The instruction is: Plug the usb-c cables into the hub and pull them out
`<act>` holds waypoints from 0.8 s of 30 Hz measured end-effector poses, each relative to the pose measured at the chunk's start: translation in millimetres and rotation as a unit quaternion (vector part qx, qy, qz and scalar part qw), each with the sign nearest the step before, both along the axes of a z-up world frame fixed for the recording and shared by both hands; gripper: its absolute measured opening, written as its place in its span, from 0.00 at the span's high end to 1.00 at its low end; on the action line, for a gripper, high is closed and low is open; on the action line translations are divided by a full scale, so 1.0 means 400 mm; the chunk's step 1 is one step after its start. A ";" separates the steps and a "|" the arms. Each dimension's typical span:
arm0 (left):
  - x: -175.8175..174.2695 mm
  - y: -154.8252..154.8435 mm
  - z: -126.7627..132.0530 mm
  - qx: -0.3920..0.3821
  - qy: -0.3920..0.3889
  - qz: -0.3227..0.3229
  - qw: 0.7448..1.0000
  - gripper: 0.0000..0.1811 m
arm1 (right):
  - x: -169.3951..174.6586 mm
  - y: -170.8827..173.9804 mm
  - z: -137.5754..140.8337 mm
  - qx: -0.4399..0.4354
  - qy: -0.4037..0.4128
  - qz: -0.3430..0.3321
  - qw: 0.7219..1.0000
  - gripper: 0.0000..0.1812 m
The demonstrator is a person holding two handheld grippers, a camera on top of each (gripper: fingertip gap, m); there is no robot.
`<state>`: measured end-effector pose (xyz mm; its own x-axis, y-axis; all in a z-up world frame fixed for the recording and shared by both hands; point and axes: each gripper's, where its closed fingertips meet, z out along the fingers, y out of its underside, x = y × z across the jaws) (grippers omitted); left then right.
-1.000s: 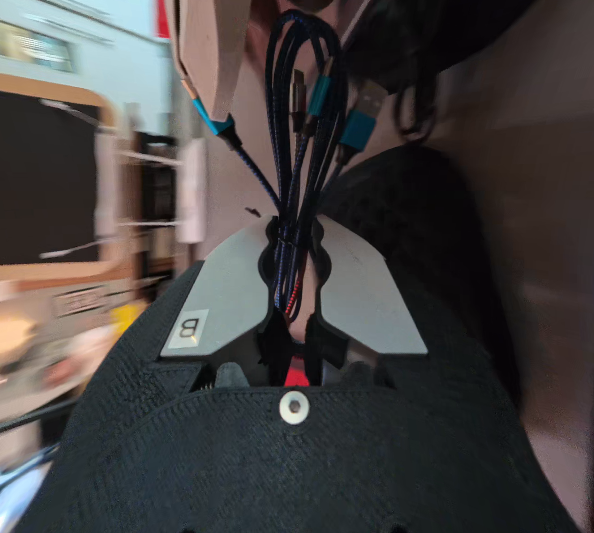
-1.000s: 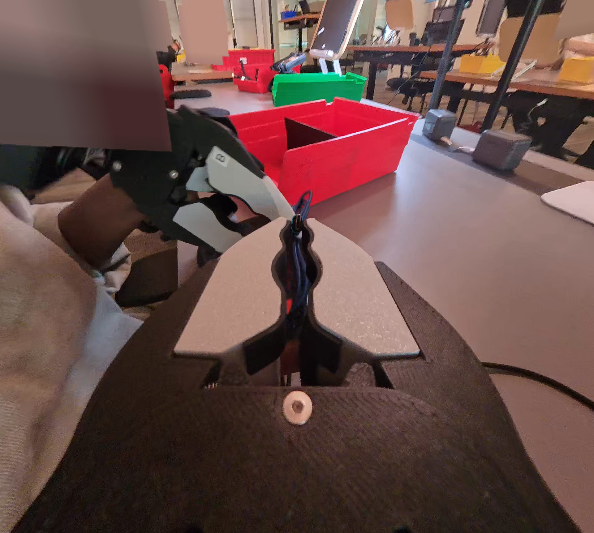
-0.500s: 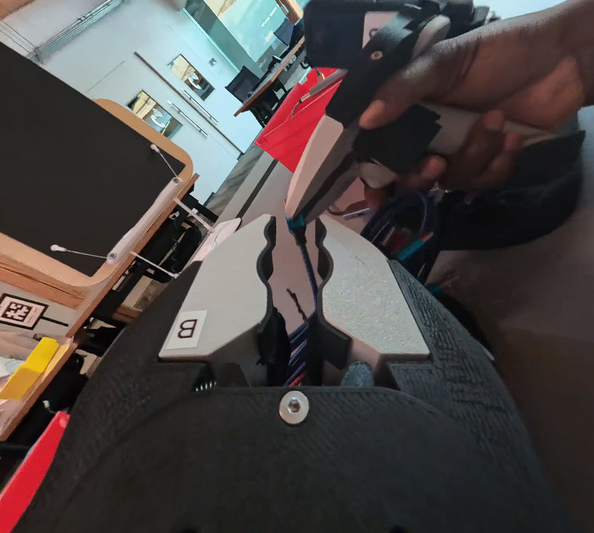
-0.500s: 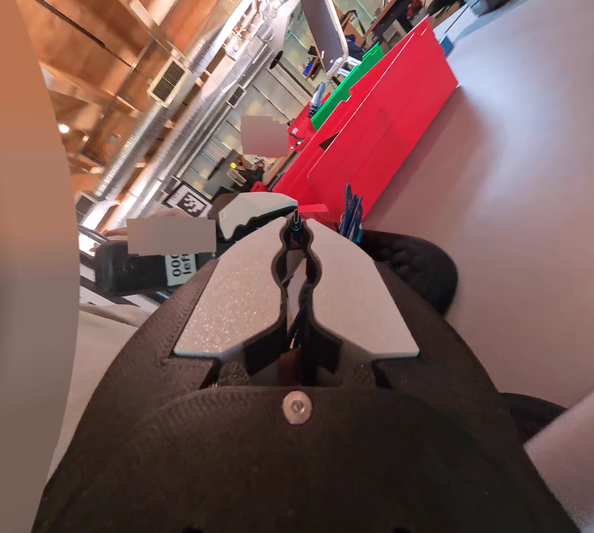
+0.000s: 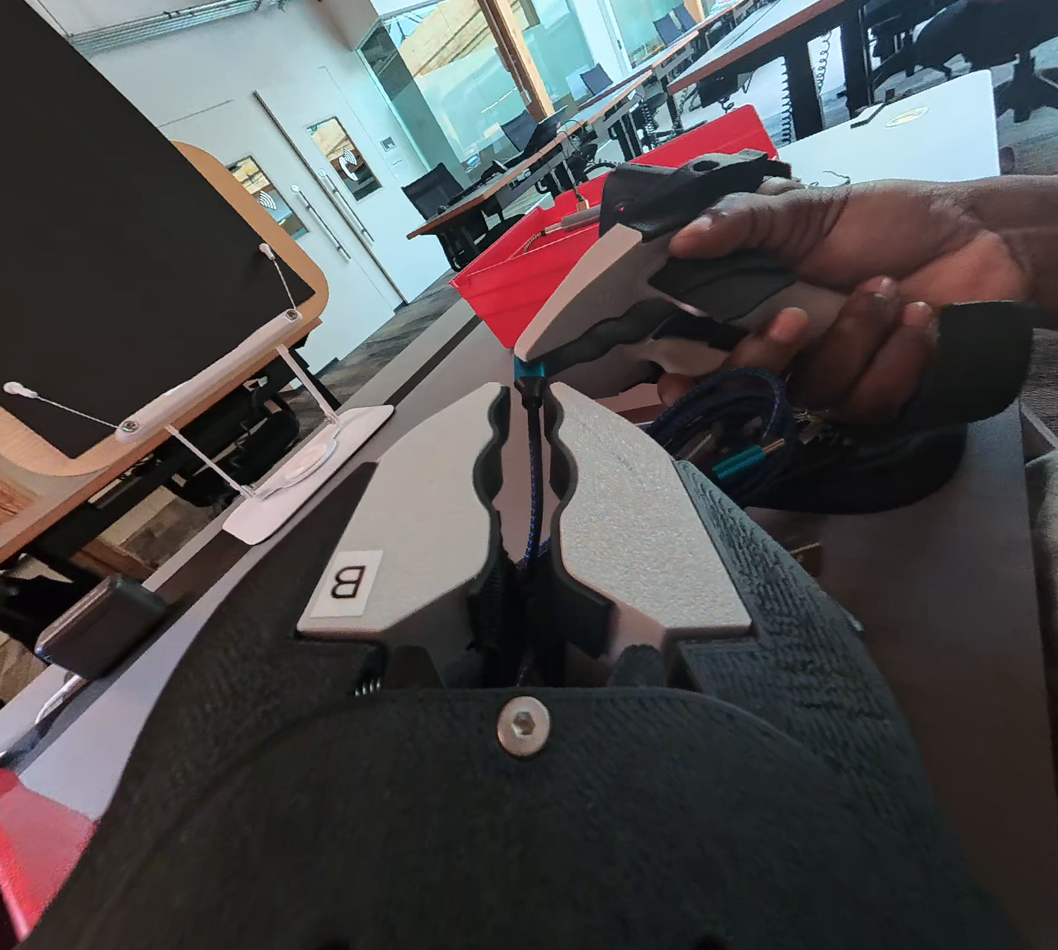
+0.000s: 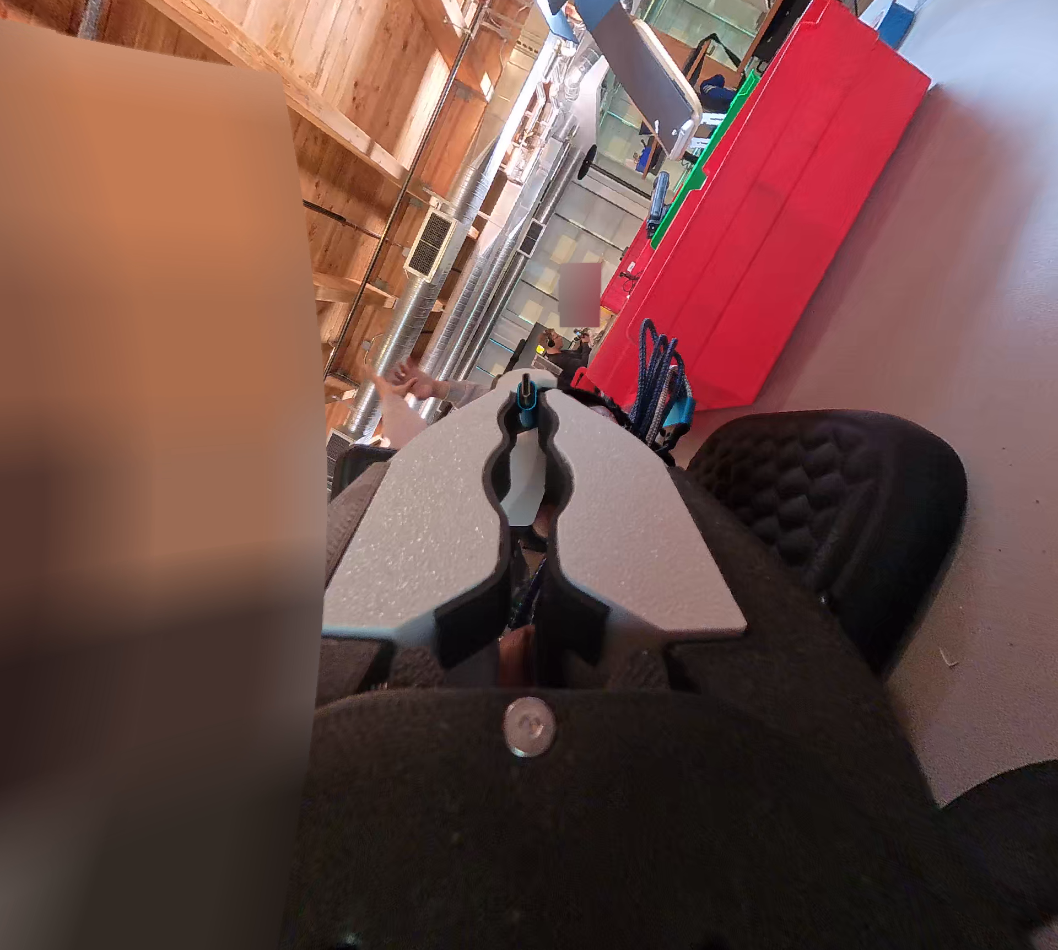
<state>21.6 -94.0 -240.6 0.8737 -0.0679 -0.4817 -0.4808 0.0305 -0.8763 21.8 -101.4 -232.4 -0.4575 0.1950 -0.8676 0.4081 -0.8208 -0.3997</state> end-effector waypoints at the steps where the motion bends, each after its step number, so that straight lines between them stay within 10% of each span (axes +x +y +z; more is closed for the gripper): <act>1: 0.002 0.000 -0.001 -0.001 -0.003 -0.004 1.000 0.96 | 0.000 0.000 -0.001 -0.001 -0.001 -0.001 1.000 0.97; 24: 0.002 -0.002 -0.001 0.007 -0.005 -0.009 1.000 0.93 | -0.006 -0.013 -0.008 -0.031 -0.012 0.004 0.999 0.97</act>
<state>22.2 -94.7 -241.1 0.8771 -0.0766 -0.4741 -0.4714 0.0515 -0.8804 19.3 -106.6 -235.6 -0.4375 0.1369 -0.8887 0.4230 -0.8409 -0.3377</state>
